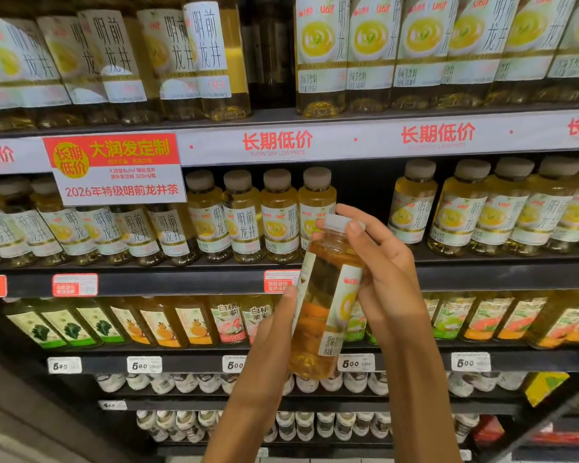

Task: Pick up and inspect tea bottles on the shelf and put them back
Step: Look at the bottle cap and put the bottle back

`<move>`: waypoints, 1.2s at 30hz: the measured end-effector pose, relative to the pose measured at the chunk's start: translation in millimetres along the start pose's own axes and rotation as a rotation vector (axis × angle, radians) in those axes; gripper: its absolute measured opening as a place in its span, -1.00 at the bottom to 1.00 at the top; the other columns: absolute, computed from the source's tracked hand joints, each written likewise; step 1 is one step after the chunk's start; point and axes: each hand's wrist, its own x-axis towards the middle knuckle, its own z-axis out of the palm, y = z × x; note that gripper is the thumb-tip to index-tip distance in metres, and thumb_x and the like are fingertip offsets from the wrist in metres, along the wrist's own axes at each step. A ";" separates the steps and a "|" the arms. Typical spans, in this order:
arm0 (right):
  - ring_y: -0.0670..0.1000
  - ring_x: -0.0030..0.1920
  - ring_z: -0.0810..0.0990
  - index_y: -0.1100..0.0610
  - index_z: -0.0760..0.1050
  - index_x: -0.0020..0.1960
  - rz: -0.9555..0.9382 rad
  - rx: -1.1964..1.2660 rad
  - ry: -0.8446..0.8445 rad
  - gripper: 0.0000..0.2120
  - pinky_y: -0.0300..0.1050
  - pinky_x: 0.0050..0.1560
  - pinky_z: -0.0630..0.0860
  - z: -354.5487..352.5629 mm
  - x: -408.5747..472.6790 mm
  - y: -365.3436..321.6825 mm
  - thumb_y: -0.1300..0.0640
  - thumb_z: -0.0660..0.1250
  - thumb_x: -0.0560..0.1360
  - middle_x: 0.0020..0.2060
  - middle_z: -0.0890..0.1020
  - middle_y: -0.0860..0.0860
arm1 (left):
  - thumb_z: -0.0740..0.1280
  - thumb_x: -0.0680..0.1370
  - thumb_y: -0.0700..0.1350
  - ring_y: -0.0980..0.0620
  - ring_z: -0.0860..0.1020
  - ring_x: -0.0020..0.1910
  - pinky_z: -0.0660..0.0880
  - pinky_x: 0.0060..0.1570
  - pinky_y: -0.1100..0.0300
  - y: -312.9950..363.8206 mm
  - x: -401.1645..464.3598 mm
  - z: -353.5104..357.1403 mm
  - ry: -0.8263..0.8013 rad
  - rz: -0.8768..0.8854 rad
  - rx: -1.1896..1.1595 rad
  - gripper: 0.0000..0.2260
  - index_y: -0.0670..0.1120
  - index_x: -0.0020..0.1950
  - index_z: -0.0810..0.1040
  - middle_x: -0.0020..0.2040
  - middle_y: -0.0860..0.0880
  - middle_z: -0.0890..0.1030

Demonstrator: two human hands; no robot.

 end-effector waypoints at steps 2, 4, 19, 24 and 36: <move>0.04 0.02 0.68 0.13 0.55 0.19 0.016 0.044 -0.034 -0.60 -0.14 -0.10 0.61 2.8 1.8 1.7 0.04 0.41 0.39 0.02 0.69 0.11 | 0.10 0.41 0.36 -0.05 0.68 -0.09 0.60 -0.17 0.08 0.1 -1.4 -2.0 -0.018 -0.028 -0.067 -0.45 0.05 0.07 0.66 -0.05 -0.11 0.71; 0.05 0.02 0.68 0.10 0.55 0.18 0.045 0.118 -0.076 -0.61 -0.11 -0.08 0.63 4.8 4.1 4.0 0.02 0.38 0.38 0.02 0.69 0.10 | 0.12 0.44 0.33 -0.11 0.68 -0.18 0.59 -0.30 0.10 1.2 -4.5 -2.6 -0.081 -0.093 -0.161 -0.43 -0.05 0.13 0.64 -0.06 -0.17 0.70; 0.00 -0.11 0.67 0.07 0.56 0.11 0.027 0.043 0.021 -0.75 -0.12 -0.03 0.62 -8.0 0.9 5.8 0.01 0.26 0.48 -0.19 0.67 0.03 | 0.01 0.39 0.32 0.35 0.61 -0.11 0.47 -0.19 0.46 4.9 -8.3 -0.2 -0.085 -0.030 0.184 -0.53 0.22 -0.12 0.68 -0.12 0.25 0.69; -0.01 -0.05 0.69 0.03 0.57 0.10 0.029 -0.026 0.015 -0.71 -0.17 -0.11 0.60 -4.2 2.4 5.0 -0.05 0.27 0.45 -0.13 0.70 0.03 | 0.10 0.42 0.31 0.15 0.65 -0.01 0.55 -0.05 0.32 -2.1 -7.1 2.4 -0.093 0.015 0.103 -0.54 0.12 0.00 0.67 -0.02 0.11 0.71; 0.08 0.02 0.67 0.08 0.54 0.15 0.117 0.080 -0.033 -0.69 0.01 0.06 0.59 1.9 9.5 12.7 0.00 0.20 0.50 -0.01 0.69 0.11 | 0.18 0.40 0.31 -0.13 0.65 -0.25 0.58 -0.29 0.08 -7.6 -3.4 -11.6 -0.175 -0.114 -0.209 -0.44 -0.06 0.12 0.65 -0.13 -0.23 0.67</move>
